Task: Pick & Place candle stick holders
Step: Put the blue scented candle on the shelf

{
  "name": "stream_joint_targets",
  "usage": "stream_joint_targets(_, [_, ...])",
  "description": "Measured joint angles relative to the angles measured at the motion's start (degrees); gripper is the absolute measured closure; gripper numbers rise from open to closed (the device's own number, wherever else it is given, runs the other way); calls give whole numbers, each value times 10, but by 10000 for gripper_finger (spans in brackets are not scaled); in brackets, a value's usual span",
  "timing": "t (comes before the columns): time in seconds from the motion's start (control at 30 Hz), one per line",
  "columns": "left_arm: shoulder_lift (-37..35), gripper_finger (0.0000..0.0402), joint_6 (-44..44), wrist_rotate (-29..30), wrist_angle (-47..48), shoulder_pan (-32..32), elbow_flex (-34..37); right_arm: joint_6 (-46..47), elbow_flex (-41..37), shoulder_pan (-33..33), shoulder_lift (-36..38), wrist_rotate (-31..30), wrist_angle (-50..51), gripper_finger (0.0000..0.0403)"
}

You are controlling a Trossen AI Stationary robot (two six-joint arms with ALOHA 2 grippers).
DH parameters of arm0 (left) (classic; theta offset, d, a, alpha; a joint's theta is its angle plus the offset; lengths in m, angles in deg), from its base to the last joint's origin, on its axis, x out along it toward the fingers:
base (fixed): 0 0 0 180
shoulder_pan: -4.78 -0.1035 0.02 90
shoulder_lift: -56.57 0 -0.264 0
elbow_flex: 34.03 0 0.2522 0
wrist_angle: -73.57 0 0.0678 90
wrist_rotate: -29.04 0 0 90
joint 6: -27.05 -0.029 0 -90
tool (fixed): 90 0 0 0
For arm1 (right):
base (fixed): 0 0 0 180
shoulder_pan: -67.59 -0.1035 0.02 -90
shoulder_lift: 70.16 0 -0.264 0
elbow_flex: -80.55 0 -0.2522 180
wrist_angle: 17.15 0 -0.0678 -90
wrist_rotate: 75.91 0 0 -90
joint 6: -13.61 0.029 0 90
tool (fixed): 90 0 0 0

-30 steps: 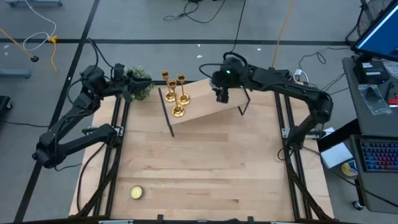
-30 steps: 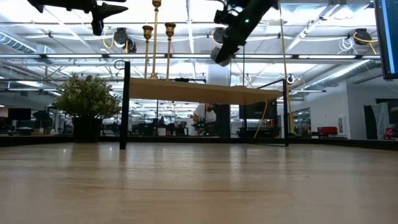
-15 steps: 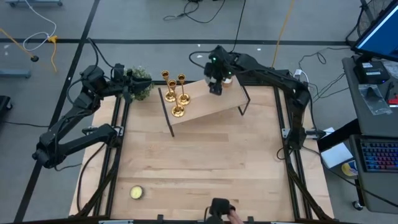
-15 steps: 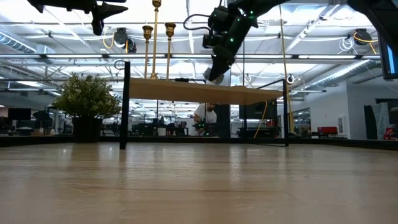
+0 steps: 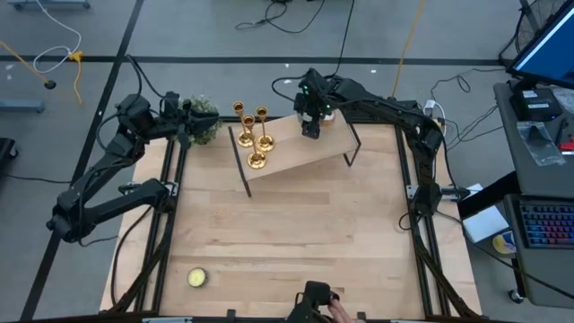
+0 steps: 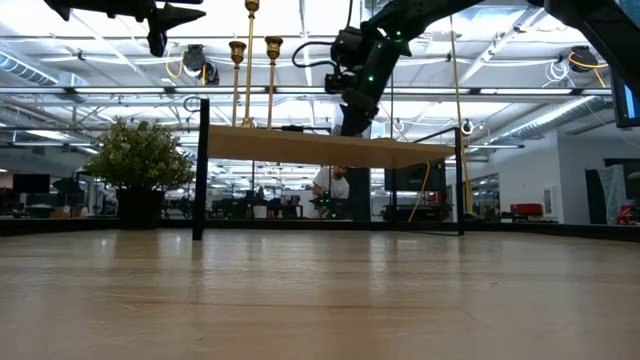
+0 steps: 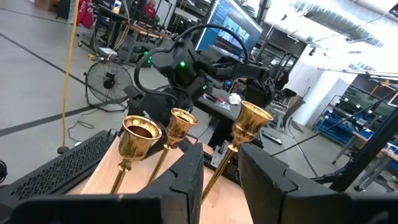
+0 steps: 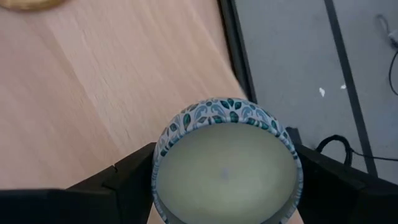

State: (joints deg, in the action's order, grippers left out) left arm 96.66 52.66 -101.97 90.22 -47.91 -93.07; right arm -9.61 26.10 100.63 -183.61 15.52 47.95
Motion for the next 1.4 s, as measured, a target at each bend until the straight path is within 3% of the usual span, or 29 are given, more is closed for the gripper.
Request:
stream_joint_targets(0.33, [0,300,0,0,0,0,0,-1,-12,3,-1,-14,-9,109])
stream_joint_targets(0.63, [0,300,0,0,0,0,0,-14,-12,-8,-1,-14,-9,76])
stream_joint_targets(1.27, [0,300,2,0,0,0,0,-28,-12,-25,-1,-16,7,73])
stream_joint_targets(1.4, [0,300,2,0,0,0,0,-32,-12,-25,-1,-48,-3,73])
